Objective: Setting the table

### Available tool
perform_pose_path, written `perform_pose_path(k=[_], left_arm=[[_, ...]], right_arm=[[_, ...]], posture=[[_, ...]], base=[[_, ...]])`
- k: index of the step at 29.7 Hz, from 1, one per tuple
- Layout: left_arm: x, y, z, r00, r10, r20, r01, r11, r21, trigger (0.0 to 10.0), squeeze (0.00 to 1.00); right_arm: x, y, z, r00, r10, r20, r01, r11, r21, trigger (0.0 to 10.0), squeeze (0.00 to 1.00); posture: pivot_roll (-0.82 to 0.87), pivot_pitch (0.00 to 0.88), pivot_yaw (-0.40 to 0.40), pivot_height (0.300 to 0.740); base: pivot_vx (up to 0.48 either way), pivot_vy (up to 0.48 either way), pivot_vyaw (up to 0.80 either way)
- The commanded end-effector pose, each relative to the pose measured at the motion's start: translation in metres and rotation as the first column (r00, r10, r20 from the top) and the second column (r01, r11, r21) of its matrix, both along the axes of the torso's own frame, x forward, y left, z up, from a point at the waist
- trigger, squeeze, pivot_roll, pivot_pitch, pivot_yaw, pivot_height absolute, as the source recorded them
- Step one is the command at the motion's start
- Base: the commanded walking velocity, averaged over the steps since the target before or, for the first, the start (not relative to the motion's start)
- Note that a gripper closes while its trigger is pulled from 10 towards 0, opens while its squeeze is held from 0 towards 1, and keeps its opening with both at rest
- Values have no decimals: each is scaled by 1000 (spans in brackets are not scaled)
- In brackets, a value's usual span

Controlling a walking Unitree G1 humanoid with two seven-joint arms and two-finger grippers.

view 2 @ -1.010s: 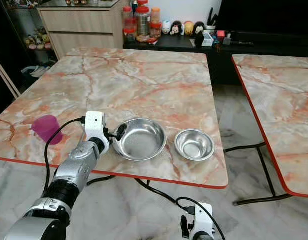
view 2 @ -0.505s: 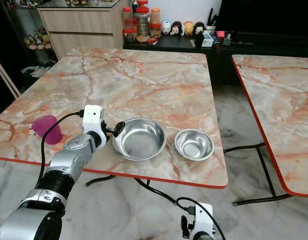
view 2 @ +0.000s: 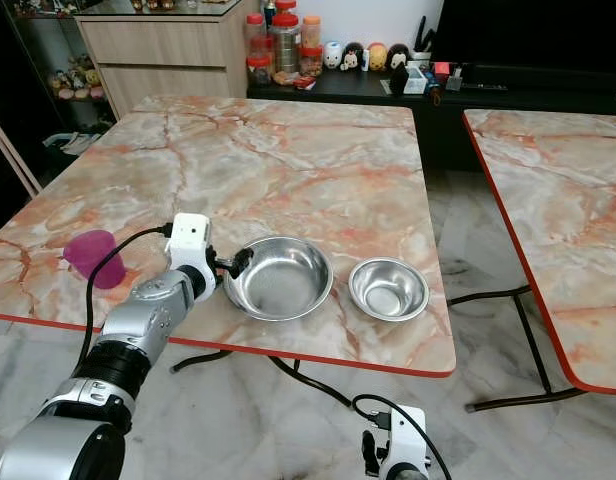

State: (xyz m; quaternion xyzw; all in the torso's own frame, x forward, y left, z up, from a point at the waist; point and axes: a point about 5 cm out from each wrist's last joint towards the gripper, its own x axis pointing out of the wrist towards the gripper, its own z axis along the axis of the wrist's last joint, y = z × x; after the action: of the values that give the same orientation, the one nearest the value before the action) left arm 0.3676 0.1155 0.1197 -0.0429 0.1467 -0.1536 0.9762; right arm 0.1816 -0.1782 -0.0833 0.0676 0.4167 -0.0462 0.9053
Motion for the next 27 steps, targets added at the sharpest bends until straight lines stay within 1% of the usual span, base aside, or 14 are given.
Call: perform_pose_path(k=[1,5,11,17,27], left_arm=[[-2,0,-6,1000,-7,-29,8,1000,25,10000,0],[-4,-3,-11,999,-22,-48,24,999,32,10000,0],[-5,-5,-14,998,-25,-59,27,999,42,10000,0],[-9,-10,-25,994,-30,-108,35,998,50,10000,0],[-11,-13,-30,991,-41,-129,48,998,50,10000,0]], right_arm=[[2,0,1,1000,7,-1,-7,1000,-1,10000,0],[3,0,1,1000,7,2,-7,1000,0,10000,0],[3,0,1,1000,7,3,-7,1000,1,10000,0],[3,0,1,1000,5,3,-5,1000,0,10000,0],[1,-1,1,1000,7,-2,-7,1000,-1,10000,0]], posture=[[-19,0,1,740],[-20,0,2,740],[-22,0,2,740],[-25,0,2,740],[-23,0,-1,740]], base=[[0,0,0],[0,0,0],[0,0,0],[0,0,0],[0,0,0]])
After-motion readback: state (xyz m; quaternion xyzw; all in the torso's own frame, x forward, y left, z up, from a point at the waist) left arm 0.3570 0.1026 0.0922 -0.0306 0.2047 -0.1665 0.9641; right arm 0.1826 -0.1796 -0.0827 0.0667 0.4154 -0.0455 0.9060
